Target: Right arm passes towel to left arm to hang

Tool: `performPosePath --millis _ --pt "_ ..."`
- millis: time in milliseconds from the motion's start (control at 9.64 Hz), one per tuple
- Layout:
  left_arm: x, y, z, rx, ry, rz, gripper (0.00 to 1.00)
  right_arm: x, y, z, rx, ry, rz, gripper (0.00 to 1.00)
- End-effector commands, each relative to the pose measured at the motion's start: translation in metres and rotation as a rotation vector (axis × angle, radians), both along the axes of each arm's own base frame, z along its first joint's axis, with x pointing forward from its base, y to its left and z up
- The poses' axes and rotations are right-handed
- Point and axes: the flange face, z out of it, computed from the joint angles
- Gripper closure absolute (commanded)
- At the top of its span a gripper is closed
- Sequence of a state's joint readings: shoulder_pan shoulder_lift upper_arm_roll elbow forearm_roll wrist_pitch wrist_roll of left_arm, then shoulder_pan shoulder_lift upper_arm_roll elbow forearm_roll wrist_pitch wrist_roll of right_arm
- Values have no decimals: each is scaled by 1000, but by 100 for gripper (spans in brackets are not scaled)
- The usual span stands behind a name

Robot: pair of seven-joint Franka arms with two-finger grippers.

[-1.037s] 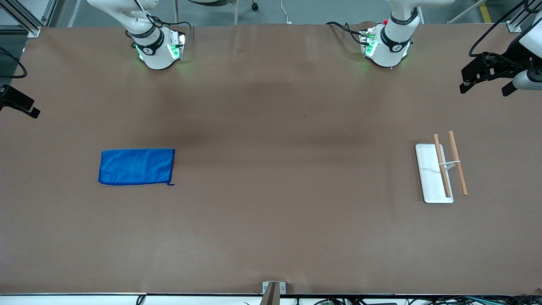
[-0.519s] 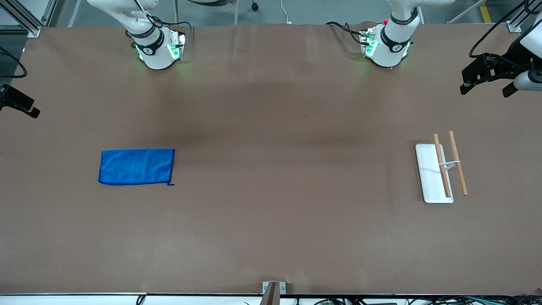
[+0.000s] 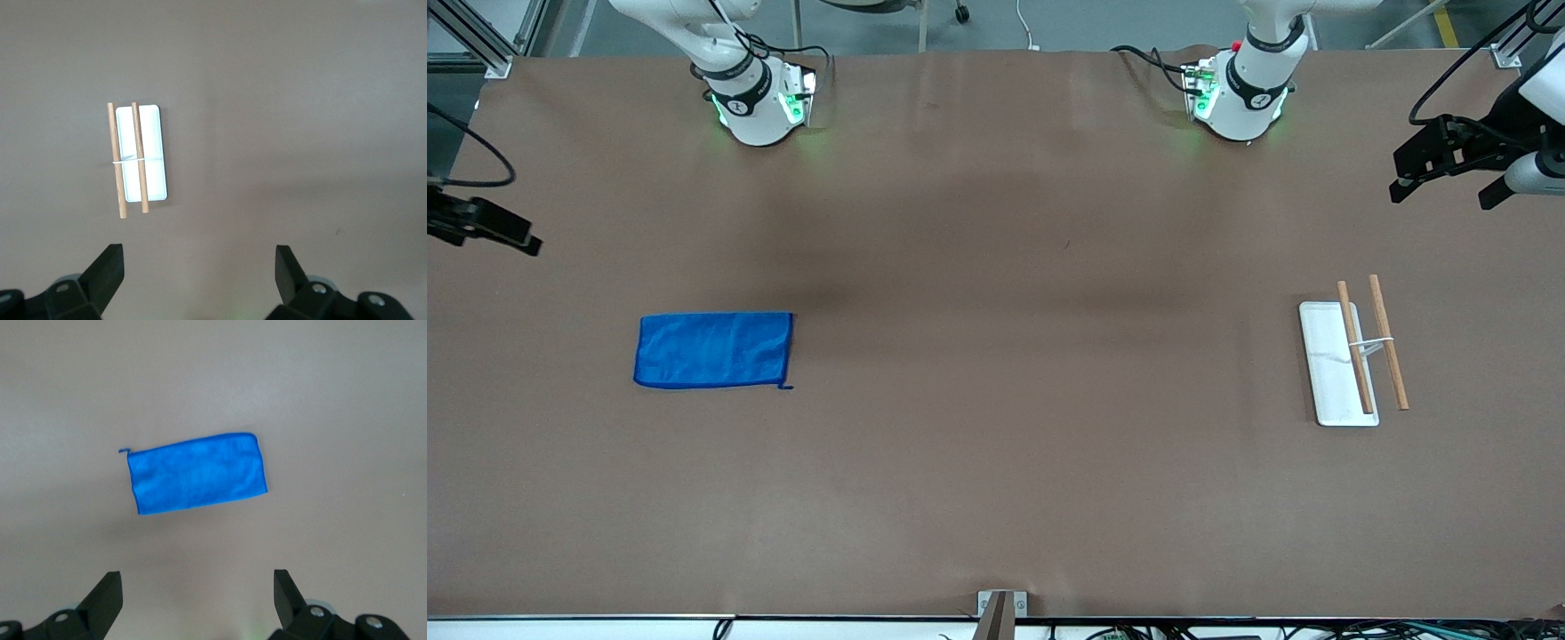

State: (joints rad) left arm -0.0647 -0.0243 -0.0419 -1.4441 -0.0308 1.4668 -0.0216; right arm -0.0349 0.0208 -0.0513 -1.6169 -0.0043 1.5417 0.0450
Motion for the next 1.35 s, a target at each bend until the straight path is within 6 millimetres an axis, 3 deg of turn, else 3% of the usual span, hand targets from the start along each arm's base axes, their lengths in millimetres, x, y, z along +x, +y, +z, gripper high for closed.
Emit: performPosePath --millis 0,415,519,933,1244 --pt "3 -2 -13 -14 31 -6 0 -6 15 -52 6 40 35 0" --pt "-2 -1 -19 -9 48 -18 1 -8 14 -209 -15 -53 53 0" --pt "-3 -1 -19 -9 46 -20 1 -8 13 -236 -17 -50 54 0" --pt "-2 0 -25 -9 55 -19 0 -8 14 -332 -22 -36 63 2" --pt "-1 1 -26 -1 54 -17 1 -18 15 -372 -36 -67 85 2"
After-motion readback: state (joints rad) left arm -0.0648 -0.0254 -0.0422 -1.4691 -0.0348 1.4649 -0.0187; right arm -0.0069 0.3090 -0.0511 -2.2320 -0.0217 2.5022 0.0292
